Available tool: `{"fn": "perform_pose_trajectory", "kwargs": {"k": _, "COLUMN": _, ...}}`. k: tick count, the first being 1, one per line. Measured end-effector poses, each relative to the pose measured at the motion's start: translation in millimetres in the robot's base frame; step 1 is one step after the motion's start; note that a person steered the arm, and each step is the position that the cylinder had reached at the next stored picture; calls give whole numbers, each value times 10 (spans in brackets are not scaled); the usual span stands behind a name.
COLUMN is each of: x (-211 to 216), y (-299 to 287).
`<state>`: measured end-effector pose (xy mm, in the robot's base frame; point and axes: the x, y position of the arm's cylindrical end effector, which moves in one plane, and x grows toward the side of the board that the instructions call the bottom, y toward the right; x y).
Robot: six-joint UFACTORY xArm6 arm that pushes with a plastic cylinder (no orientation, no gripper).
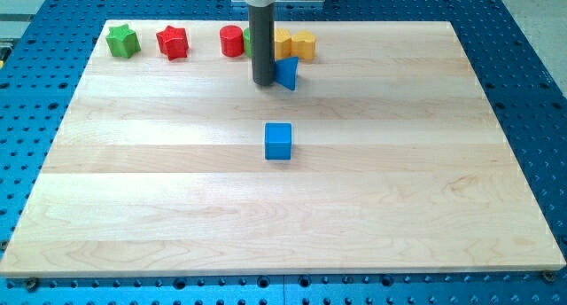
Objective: Move the triangle into the heart
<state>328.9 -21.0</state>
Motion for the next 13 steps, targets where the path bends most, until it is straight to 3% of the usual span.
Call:
{"fn": "perform_pose_trajectory", "kwargs": {"k": 3, "x": 291, "y": 832}}
{"fn": "perform_pose_trajectory", "kwargs": {"k": 4, "x": 212, "y": 934}}
{"fn": "perform_pose_trajectory", "kwargs": {"k": 6, "x": 37, "y": 968}}
{"fn": "perform_pose_trajectory", "kwargs": {"k": 8, "x": -4, "y": 550}}
{"fn": "perform_pose_trajectory", "kwargs": {"k": 13, "x": -77, "y": 854}}
